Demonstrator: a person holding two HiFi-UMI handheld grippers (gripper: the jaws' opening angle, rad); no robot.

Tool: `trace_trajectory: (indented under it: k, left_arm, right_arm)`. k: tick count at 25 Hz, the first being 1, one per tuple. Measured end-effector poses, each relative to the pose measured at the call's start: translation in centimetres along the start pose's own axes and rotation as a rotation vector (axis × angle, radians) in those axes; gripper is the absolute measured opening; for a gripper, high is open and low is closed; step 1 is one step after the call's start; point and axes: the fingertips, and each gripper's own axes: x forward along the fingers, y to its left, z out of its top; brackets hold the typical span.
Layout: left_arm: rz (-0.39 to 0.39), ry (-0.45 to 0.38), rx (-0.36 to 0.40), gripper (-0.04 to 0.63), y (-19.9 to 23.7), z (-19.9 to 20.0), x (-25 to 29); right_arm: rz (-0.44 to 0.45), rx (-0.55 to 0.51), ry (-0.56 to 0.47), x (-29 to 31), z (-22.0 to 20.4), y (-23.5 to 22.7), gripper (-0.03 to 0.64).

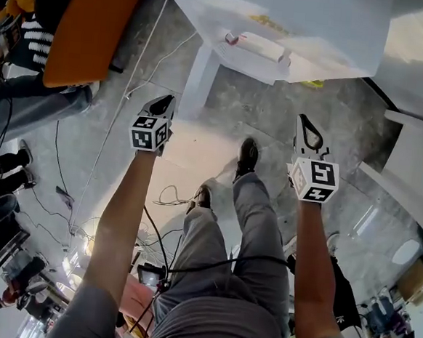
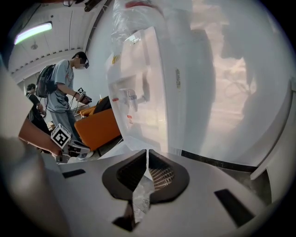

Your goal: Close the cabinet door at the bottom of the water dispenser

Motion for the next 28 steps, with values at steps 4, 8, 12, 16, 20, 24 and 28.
trace_trajectory:
  k: [4,8,12,16,20,24,28]
  left_arm:
    - [0.029,0.032,-0.054,0.02,1.5,-2.1,1.8]
    - [0.041,0.08,-0.064,0.02,2.3,-4.0,3.6]
    - [0.039,0.118,-0.12,0.02,2.8,-5.7,4.8]
    - [0.018,0.132,-0.1,0.018,2.0,-6.0,5.2]
    - [-0.046,0.131,-0.052,0.018,-0.9,-5.4,5.9]
    - [-0.085,0.119,-0.095,0.018,-4.2,-5.0,6.9]
    - [-0.126,0.104,-0.109,0.018,-8.1,-4.1,8.5]
  right_arm:
    - [0.004,-0.004,0.017,0.7,-1.7,-0.3,0.033]
    - [0.002,0.001,0.028,1.3,-3.0,-0.6,0.034]
    - [-0.006,0.008,0.045,1.5,-4.1,-1.0,0.034]
    - [-0.018,0.025,0.052,1.3,-4.6,-1.7,0.034]
    - [-0.036,0.045,0.048,1.2,-4.7,-2.3,0.033]
    - [-0.05,0.069,0.035,0.9,-4.5,-2.6,0.034]
    - [-0.064,0.086,0.027,0.5,-4.4,-3.4,0.033]
